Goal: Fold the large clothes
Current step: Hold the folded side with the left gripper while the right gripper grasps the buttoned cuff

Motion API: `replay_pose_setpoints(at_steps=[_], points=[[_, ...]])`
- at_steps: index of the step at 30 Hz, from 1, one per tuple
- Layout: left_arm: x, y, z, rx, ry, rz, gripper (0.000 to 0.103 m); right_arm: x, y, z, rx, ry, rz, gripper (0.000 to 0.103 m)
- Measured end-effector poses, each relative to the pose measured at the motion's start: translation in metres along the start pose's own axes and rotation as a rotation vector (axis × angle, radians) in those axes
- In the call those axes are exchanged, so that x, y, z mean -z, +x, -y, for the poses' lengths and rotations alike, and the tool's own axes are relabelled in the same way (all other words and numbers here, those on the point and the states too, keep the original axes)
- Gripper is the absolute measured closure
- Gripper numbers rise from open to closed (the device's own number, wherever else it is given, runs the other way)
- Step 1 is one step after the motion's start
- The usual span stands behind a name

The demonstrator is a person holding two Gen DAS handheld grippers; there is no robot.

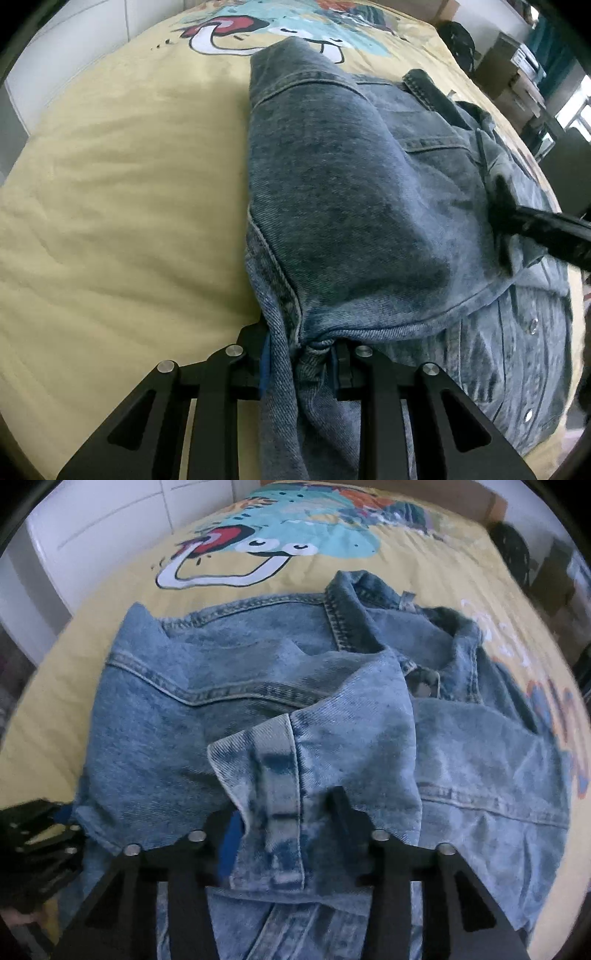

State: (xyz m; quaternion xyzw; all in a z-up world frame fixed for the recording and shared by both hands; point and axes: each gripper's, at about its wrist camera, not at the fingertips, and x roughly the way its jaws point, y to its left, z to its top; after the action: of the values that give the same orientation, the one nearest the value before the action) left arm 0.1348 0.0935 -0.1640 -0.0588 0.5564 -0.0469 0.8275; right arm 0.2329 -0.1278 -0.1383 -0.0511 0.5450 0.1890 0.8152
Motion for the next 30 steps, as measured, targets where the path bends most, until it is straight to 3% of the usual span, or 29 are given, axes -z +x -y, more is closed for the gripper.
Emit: replay_pose_setpoints(at_steps=[1,9,15,18,21,27,28,30], points=[[0.001,0.0,0.0,0.0,-0.002,0.005,0.082,0.001,-0.007,0.005,-0.025,0.008,-0.001,0.078],[-0.001,-0.007,0.007,-0.023,0.009,0.021,0.083,0.003,-0.072,0.069,-0.01,0.107,0.081,0.083],[-0.003,-0.01,0.014,-0.038,0.037,0.02,0.083,0.019,-0.083,0.132,-0.004,0.238,0.084,0.089],[-0.006,-0.012,0.016,-0.042,0.049,0.013,0.083,0.03,-0.093,0.156,0.04,0.277,0.097,0.101],[-0.007,-0.009,0.016,-0.044,0.049,0.001,0.083,0.038,-0.092,0.176,0.024,0.305,0.076,0.101],[-0.013,-0.002,0.015,-0.049,0.037,-0.014,0.083,0.049,-0.068,0.19,0.034,0.337,0.008,0.096],[-0.014,-0.002,0.015,-0.051,0.04,-0.017,0.083,0.051,-0.067,0.192,0.031,0.35,0.008,0.09],[-0.016,-0.001,0.016,-0.053,0.047,-0.023,0.083,0.053,-0.065,0.199,0.032,0.378,0.01,0.065]])
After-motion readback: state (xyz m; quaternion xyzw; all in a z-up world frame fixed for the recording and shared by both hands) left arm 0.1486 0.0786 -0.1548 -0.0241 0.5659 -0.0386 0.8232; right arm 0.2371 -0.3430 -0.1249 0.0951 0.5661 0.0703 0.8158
